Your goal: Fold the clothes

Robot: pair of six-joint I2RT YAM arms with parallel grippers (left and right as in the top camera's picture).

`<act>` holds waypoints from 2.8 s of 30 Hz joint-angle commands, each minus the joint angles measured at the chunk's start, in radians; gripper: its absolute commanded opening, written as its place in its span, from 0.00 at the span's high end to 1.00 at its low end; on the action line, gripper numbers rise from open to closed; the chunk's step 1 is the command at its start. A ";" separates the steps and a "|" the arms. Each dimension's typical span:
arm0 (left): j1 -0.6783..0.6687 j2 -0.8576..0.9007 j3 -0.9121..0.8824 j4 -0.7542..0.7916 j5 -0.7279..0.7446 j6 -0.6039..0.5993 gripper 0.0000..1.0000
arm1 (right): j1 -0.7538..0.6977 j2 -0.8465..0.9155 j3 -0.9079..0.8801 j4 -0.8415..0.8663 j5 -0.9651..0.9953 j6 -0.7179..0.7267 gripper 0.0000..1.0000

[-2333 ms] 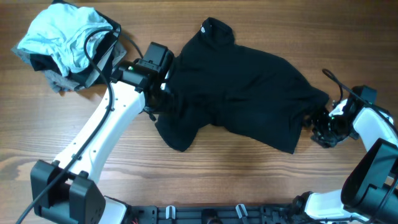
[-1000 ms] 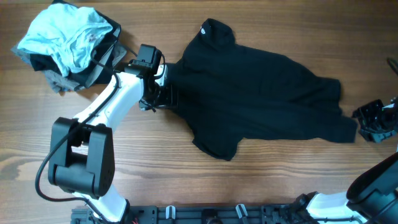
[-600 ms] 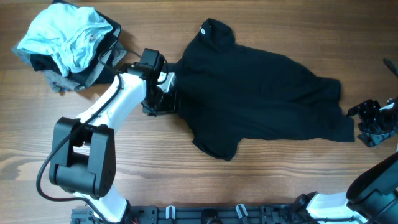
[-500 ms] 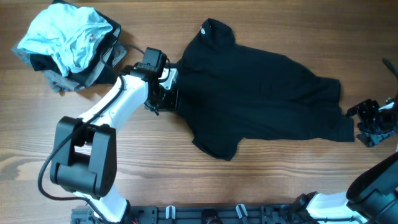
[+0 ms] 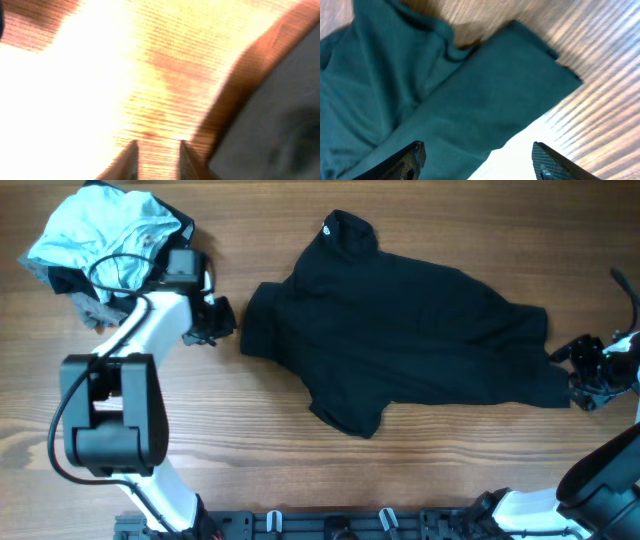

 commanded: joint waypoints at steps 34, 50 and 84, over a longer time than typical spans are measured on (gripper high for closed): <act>-0.576 -0.027 -0.191 -0.075 0.178 0.393 0.62 | 0.042 0.005 0.015 0.013 -0.053 -0.084 0.25; -0.576 -0.044 0.207 -0.823 0.229 0.304 0.44 | 0.042 0.005 0.015 0.016 -0.053 -0.084 0.25; 0.012 0.159 0.045 -0.125 -0.185 0.021 0.96 | 0.272 0.005 0.015 0.235 -0.178 -0.319 0.29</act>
